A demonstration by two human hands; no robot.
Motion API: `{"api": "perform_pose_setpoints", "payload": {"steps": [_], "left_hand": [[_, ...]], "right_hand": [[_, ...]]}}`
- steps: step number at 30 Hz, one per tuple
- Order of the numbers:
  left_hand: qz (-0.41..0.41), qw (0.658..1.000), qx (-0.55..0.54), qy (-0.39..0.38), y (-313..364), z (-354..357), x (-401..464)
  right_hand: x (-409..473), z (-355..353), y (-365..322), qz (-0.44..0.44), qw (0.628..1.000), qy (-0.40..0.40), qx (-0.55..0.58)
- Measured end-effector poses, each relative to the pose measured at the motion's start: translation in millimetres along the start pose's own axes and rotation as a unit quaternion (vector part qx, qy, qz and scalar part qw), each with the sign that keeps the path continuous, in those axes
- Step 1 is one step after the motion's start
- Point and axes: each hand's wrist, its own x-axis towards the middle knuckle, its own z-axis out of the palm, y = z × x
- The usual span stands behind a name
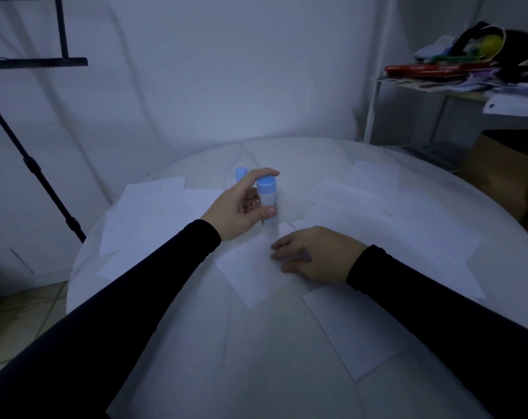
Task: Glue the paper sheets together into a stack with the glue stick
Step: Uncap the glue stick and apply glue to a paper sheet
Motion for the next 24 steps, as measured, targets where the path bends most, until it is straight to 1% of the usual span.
{"api": "perform_pose_setpoints", "payload": {"steps": [12,20,24], "left_hand": [[0.001,0.999,-0.041,0.004,5,-23,-37],[-0.002,0.999,-0.041,-0.001,6,-38,-56],[-0.007,0.998,-0.068,-0.005,5,-45,-65]], "right_hand": [[-2,4,3,-0.009,0.999,0.020,0.034],[-2,5,4,-0.009,0.999,0.031,0.027],[-2,6,4,-0.004,0.999,0.032,0.034]]}}
